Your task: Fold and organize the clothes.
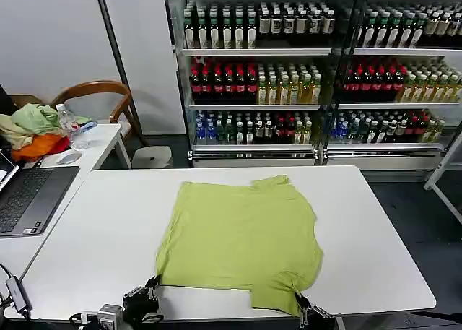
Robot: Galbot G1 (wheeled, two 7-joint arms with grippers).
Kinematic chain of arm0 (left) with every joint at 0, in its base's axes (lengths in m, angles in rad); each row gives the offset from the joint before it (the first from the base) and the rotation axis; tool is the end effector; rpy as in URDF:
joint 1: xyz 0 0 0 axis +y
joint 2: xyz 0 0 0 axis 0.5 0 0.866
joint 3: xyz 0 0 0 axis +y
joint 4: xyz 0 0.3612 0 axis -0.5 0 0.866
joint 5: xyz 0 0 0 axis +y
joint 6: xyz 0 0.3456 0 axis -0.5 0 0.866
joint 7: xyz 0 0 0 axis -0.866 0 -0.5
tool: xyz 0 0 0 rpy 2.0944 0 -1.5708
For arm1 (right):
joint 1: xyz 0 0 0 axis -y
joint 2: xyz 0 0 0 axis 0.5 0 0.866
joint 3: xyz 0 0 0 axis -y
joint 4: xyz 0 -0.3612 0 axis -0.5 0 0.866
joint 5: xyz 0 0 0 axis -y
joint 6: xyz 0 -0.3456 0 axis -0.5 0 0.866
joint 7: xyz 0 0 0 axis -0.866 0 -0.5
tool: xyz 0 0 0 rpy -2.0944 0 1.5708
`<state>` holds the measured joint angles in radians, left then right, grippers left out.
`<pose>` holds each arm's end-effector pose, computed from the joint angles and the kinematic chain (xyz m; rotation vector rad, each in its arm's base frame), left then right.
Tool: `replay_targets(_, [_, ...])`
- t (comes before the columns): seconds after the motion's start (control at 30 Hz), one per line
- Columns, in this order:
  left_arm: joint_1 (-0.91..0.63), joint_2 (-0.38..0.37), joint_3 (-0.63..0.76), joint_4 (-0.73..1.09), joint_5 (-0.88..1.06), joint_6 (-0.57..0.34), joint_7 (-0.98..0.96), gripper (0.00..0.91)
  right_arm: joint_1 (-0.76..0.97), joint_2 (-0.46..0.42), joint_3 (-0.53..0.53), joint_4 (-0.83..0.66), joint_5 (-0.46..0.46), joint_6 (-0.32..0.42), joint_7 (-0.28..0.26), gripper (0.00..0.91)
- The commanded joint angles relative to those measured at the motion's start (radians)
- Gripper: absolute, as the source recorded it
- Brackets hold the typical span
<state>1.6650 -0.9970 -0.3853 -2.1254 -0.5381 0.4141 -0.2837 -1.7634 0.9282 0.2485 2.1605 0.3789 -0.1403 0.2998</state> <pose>0.1373 0.0633 -0.3092 -0.1739 -2.5208 -0.0551 0.0890 -0.0388 -0.3188 0.3484 -2.6761 0.1169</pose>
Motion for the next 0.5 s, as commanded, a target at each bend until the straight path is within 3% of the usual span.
replay_targets(0.03, [0.05,0.001,-0.026,-0.034,0.016,-0.003,0.005,0.04,-0.093,-0.019,0.069,0.047,-0.033,0.038,-0.067,0.0])
replay_targets(0.5, [0.258,0.041,-0.133,-0.155,0.043,-0.006,0.02,0.04,-0.255,-0.057,0.146,0.138,-0.083,0.076,-0.098,0.0])
